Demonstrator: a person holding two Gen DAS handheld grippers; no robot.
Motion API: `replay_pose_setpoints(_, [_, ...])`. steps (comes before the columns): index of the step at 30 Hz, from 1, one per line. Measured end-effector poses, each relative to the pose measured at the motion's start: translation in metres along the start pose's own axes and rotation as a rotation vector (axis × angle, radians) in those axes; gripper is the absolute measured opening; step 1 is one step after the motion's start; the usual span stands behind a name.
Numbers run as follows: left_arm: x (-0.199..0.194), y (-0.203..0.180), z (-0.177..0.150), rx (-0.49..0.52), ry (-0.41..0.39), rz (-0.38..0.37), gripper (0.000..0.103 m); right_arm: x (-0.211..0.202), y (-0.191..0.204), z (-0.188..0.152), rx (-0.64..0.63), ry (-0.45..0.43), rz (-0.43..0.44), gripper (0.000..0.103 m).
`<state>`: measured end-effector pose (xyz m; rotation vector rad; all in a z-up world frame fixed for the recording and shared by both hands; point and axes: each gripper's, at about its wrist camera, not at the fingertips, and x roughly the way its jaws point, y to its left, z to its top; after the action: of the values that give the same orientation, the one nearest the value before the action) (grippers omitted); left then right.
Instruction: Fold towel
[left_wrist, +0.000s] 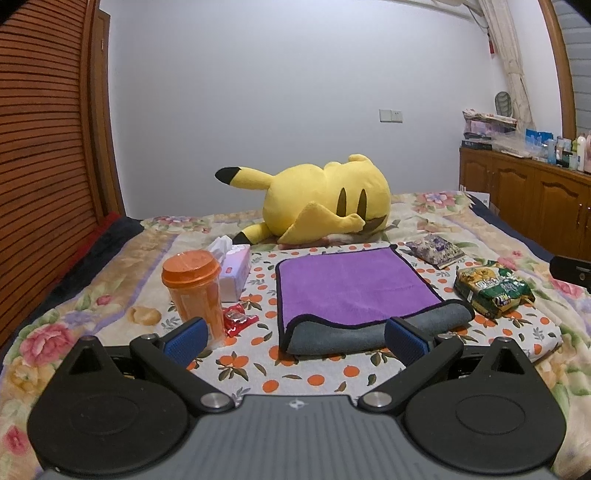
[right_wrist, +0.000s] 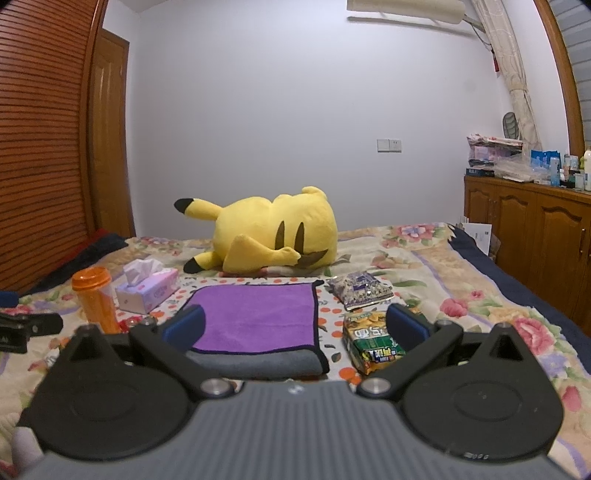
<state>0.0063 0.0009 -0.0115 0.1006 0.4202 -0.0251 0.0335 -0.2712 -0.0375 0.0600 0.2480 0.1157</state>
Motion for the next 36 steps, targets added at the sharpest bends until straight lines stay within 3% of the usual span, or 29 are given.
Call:
replay_pose_setpoints(13, [0.022, -0.007, 0.005, 0.015, 0.047, -0.009, 0.103, 0.025, 0.005, -0.001, -0.045, 0.075, -0.005, 0.103])
replay_pose_setpoints(20, [0.041, -0.004, 0.01, 0.026, 0.088, -0.015, 0.103, 0.035, -0.001, 0.009, 0.019, 0.116, -0.011, 0.103])
replay_pose_setpoints(36, [0.082, 0.006, 0.018, 0.01, 0.145, -0.047, 0.103, 0.068, -0.001, 0.031, -0.037, 0.178, -0.002, 0.103])
